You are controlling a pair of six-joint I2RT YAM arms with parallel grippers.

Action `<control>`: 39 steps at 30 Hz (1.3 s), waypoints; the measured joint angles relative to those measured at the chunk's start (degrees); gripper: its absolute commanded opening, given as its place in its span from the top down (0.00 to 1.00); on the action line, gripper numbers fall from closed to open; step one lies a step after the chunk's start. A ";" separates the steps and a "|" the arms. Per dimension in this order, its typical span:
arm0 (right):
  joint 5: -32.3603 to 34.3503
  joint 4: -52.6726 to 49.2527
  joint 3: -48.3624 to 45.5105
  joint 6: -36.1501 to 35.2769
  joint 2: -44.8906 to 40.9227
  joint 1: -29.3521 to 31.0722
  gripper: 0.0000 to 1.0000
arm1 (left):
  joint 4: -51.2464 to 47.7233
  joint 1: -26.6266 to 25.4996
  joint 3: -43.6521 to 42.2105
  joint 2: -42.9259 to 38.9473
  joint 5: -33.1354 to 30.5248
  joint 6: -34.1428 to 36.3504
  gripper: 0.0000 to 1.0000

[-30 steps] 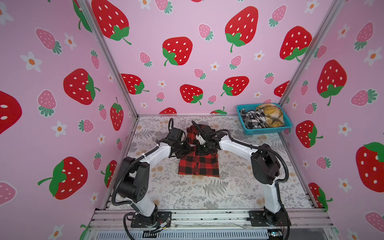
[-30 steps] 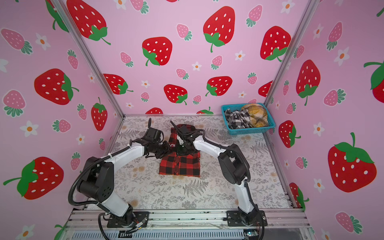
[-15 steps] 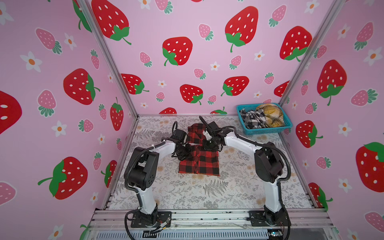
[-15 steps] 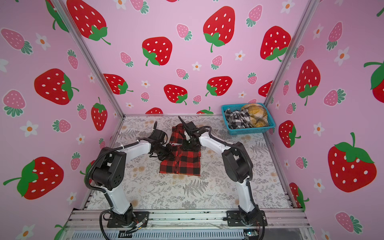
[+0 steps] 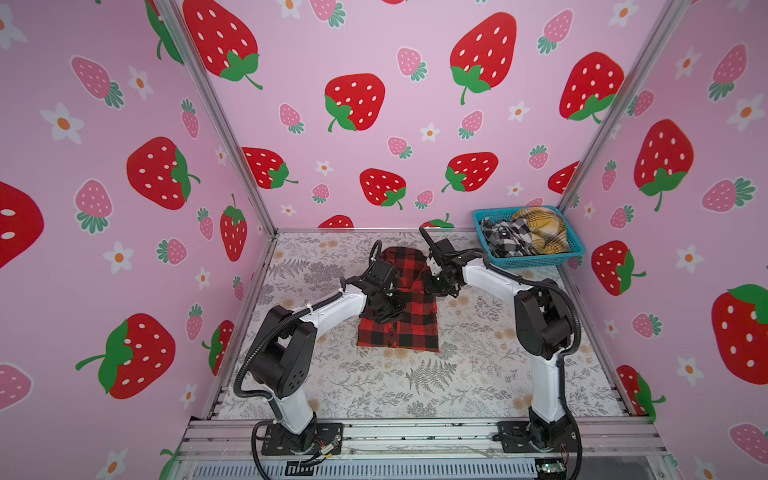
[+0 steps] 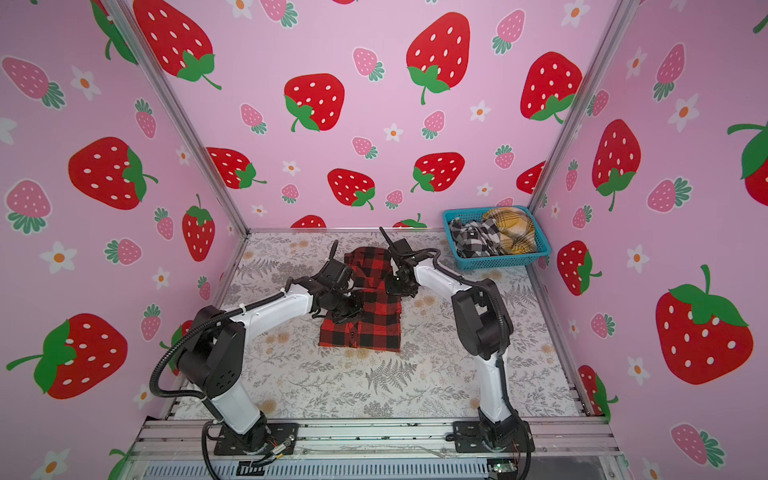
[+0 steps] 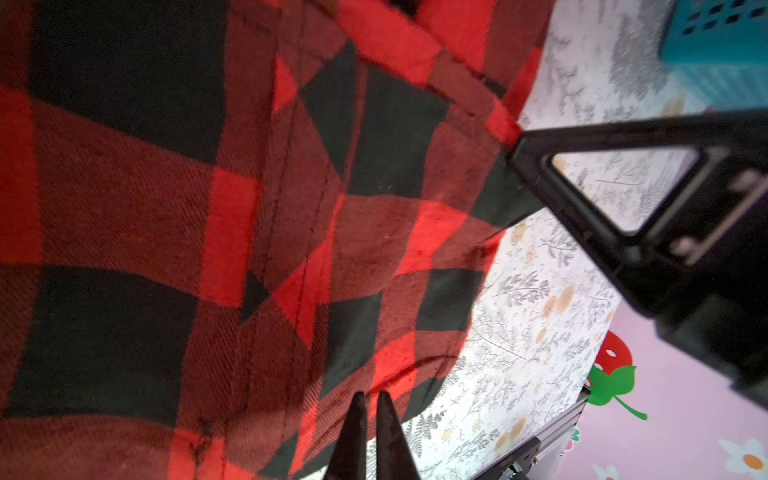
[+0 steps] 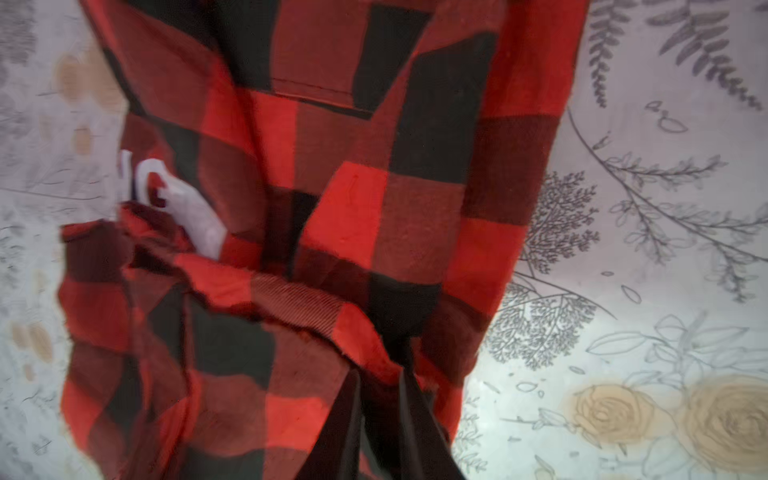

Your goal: Fold and stack the long sleeve shirts

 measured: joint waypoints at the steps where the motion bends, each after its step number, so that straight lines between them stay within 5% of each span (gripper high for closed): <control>1: 0.04 -0.02 0.46 -0.17 1.16 -0.20 0.81 | -0.13 0.13 -0.02 1.03 -0.33 0.00 0.93; 13: 1.66 -1.62 6.43 -1.62 7.17 -0.42 0.82 | 2.49 -1.03 -0.46 7.19 0.13 -0.17 1.00; 18: 2.97 -3.17 5.99 -1.64 5.05 -0.39 0.77 | 0.59 -1.16 0.00 5.46 0.07 -0.59 0.84; 29: 3.52 -0.87 -10.86 2.38 -18.91 4.81 0.76 | -4.70 7.65 22.27 14.95 0.68 3.50 0.93; 39: -1.01 4.87 -22.21 6.60 -15.06 8.74 0.78 | -5.20 7.58 20.72 21.27 3.30 3.69 0.99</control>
